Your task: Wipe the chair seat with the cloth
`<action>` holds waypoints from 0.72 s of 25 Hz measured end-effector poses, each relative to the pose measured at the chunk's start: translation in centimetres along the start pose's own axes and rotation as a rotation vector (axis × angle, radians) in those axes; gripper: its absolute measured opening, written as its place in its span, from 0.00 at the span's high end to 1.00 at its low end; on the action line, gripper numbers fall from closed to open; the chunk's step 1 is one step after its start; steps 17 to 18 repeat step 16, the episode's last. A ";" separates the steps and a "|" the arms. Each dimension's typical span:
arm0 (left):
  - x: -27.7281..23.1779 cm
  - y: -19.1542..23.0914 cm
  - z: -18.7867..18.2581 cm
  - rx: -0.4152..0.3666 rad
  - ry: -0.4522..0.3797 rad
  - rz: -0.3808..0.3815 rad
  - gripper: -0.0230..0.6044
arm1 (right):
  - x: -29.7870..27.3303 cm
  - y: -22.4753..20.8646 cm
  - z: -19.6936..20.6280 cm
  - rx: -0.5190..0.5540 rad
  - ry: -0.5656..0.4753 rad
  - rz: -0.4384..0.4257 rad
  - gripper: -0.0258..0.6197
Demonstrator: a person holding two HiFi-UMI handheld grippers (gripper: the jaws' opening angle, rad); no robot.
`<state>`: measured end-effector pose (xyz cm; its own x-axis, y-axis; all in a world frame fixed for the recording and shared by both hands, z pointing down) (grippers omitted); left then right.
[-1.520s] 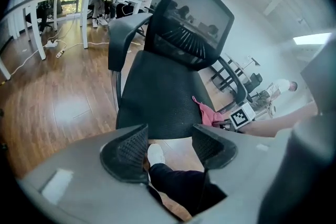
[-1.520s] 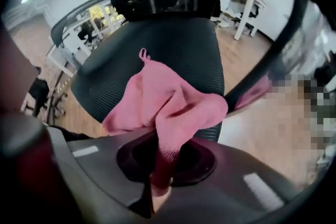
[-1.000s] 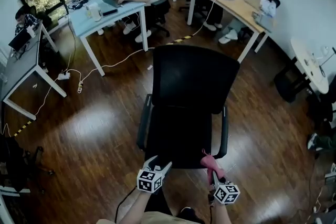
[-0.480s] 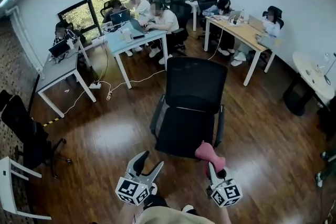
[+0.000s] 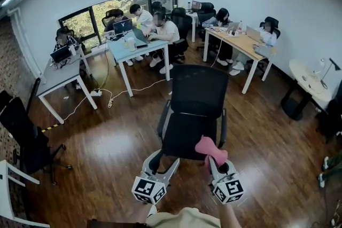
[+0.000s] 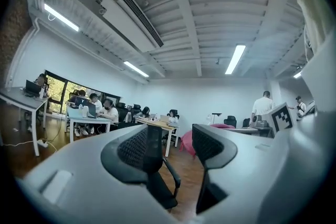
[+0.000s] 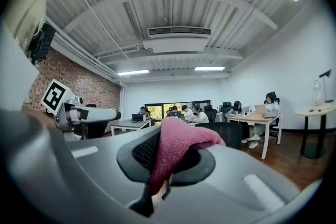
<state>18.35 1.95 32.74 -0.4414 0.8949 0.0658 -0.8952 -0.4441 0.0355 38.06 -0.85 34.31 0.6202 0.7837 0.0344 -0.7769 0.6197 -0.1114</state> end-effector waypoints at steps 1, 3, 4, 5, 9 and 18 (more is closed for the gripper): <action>0.5 0.2 -0.2 -0.028 -0.006 -0.005 0.55 | 0.0 0.5 -0.4 -0.002 -0.008 0.009 0.94; 1.8 0.5 -1.1 -0.098 -0.026 -0.036 0.56 | 0.4 1.8 -0.6 -0.018 -0.016 0.034 0.94; 2.5 0.6 -1.5 -0.121 -0.037 -0.051 0.56 | 0.7 2.6 -0.5 -0.020 -0.017 0.041 0.94; 3.1 0.5 -1.8 -0.129 -0.047 -0.060 0.56 | 0.9 3.4 -0.4 -0.012 -0.021 0.043 0.94; 4.0 0.6 -2.7 -0.115 -0.049 -0.043 0.56 | 1.0 5.5 -1.3 -0.007 -0.024 0.032 0.94; 4.2 3.9 -2.6 -0.058 -0.041 -0.073 0.56 | -3.1 7.6 -1.1 0.030 -0.007 -0.084 0.94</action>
Point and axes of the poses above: the fingertips, and each gripper's own axes: x backward along the fingers, y to its left, z out of its underside, the point moved 4 cm from there along x, backward along the fingers, and after that the axes turned 4 degrees about -x, right-handed, at the moved point
